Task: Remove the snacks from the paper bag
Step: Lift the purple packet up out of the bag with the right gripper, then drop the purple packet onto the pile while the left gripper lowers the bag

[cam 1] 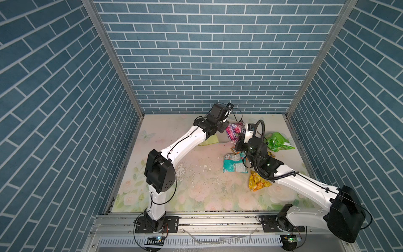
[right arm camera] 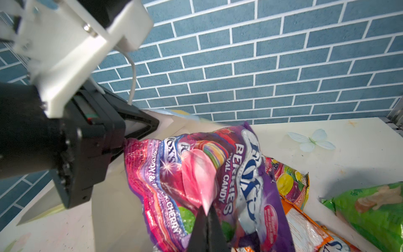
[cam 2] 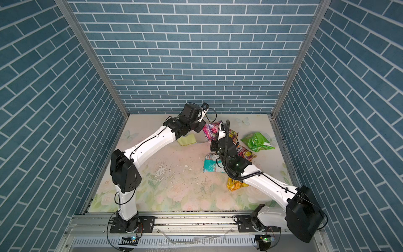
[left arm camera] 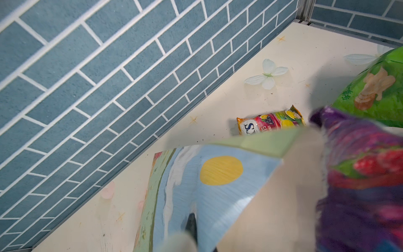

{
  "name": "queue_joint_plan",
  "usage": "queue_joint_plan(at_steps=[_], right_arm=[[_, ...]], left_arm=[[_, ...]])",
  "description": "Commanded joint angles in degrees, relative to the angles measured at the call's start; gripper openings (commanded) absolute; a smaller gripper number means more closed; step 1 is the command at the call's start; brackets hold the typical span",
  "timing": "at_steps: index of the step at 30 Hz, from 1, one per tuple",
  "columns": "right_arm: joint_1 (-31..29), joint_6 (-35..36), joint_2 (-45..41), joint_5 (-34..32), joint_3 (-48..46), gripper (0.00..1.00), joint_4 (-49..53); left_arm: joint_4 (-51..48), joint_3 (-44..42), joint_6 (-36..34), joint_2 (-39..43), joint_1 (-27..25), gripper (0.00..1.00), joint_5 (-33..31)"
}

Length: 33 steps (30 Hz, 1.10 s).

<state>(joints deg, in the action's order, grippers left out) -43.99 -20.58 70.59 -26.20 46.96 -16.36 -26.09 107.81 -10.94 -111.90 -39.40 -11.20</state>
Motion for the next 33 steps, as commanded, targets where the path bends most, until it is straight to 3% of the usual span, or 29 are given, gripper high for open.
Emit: queue_joint_plan(at_steps=[1, 9, 20, 28, 33], right_arm=[[-0.25, 1.68, -2.53, -2.26, 0.98, 0.0, -1.94], [-0.14, 1.44, -4.16, -1.84, 2.32, 0.0, -1.65], [0.78, 2.3, -10.0, -5.91, 1.64, 0.0, 2.79], [6.27, -1.7, -12.21, -5.02, 0.49, 0.0, 8.72], [10.02, -3.11, -9.78, -4.11, 0.68, 0.0, 11.41]], left_arm=[[-1.07, 0.16, 1.09, -0.1, 0.46, 0.0, 0.65], [0.7, -2.52, 1.19, 1.95, 1.16, 0.0, 1.25], [10.67, -16.09, 0.57, 11.06, 3.25, 0.0, 4.83], [18.01, -25.96, -3.65, 19.43, 3.77, 0.0, 12.63], [18.74, -28.89, -3.12, 21.82, 4.33, 0.0, 12.62]])
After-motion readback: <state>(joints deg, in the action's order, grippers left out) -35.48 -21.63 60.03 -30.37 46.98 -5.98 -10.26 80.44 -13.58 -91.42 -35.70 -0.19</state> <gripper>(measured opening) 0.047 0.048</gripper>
